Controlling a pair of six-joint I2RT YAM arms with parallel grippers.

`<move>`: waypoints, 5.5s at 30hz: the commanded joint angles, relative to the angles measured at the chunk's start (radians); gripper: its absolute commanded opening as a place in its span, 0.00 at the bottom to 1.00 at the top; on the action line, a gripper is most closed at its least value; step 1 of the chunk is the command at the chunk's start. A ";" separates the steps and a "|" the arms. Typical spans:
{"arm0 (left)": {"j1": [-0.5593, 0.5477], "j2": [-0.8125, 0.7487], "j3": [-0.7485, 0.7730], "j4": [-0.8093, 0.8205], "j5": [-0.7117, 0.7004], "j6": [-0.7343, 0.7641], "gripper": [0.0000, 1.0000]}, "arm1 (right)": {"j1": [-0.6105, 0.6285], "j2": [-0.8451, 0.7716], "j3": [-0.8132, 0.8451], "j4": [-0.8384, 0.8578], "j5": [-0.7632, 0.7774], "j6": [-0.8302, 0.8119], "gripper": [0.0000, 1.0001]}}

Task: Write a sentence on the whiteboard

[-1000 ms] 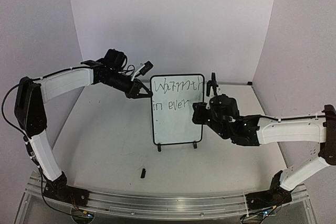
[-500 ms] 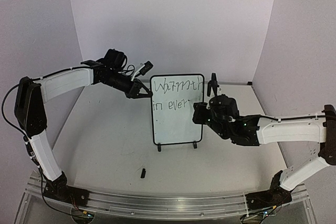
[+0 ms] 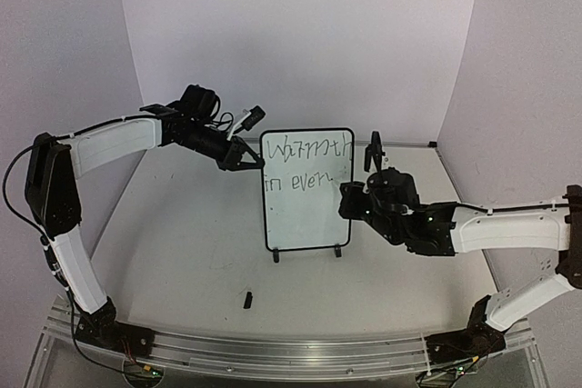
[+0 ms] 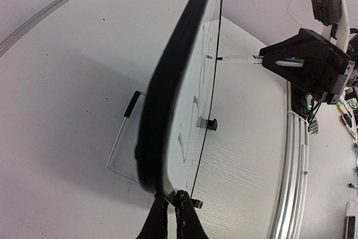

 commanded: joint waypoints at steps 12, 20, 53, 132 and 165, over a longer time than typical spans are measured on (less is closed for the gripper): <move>-0.004 -0.031 -0.015 -0.039 -0.042 0.056 0.00 | -0.006 -0.029 0.038 0.021 0.062 -0.076 0.00; -0.005 -0.031 -0.015 -0.037 -0.042 0.056 0.00 | -0.011 -0.018 0.053 0.029 0.065 -0.094 0.00; -0.004 -0.031 -0.012 -0.039 -0.042 0.056 0.00 | -0.018 0.081 0.035 -0.050 -0.091 0.021 0.00; -0.008 -0.048 -0.026 -0.031 -0.054 0.053 0.00 | 0.067 0.299 0.138 0.198 -0.251 0.016 0.00; -0.009 -0.050 -0.023 -0.034 -0.053 0.053 0.00 | 0.067 0.316 0.110 0.153 -0.296 0.090 0.00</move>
